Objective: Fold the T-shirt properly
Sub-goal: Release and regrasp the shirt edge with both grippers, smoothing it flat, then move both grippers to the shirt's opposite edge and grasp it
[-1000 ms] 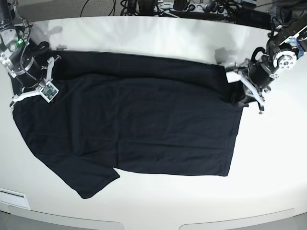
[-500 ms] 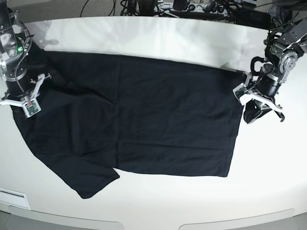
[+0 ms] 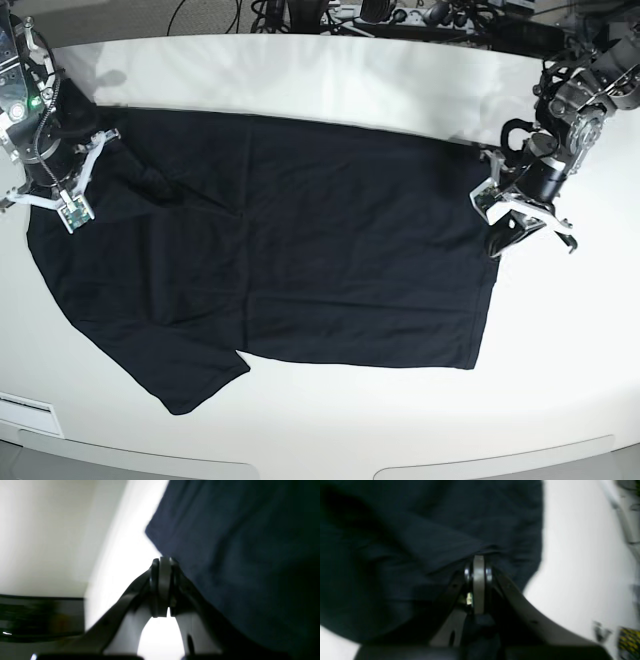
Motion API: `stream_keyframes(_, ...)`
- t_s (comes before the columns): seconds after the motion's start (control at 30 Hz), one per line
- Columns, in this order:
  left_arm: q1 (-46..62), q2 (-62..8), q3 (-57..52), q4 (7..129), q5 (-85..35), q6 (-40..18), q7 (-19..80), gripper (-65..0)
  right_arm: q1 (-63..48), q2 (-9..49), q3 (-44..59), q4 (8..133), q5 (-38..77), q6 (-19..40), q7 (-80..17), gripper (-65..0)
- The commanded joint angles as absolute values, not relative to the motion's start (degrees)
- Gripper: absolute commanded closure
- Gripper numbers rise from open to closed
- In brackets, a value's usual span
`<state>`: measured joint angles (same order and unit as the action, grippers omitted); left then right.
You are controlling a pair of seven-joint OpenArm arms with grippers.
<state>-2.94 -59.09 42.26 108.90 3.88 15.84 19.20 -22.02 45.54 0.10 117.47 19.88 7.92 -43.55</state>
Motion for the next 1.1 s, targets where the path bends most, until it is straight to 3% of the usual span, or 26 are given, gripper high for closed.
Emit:
stream_keyframes(0.0,-4.7,-59.4,41.5,109.3,3.4,15.9,18.3,0.0,-21.4,46.2,0.7,118.3,20.4,8.2,-42.7,0.0)
stream_keyframes(0.1,-7.1,-56.4,41.5,108.5,-0.3,11.2,19.0,0.0,-21.3,44.5,0.7,116.8,23.4,13.1,-44.7,0.0)
stream_keyframes(0.27,-12.0,-51.6,41.5,103.4,-11.4,0.3,23.6,0.0,-21.1,43.8,0.7,110.8,27.2,14.8,-46.6,0.0)
stream_keyframes(0.5,-12.8,-45.2,41.6,93.7,-23.3,-14.8,39.9,0.0,-21.1,43.8,0.7,101.5,31.5,20.2,-49.6,0.0)
stream_keyframes(0.67,-9.3,-47.5,41.6,96.7,-25.6,-16.1,45.8,0.0,-22.8,43.9,0.8,101.6,31.6,19.5,-53.8,0.0)
stream_keyframes(1.07,3.6,-59.6,41.6,109.9,-25.6,-15.9,46.0,0.0,-34.6,44.8,0.8,111.1,31.1,17.3,-55.2,0.0)
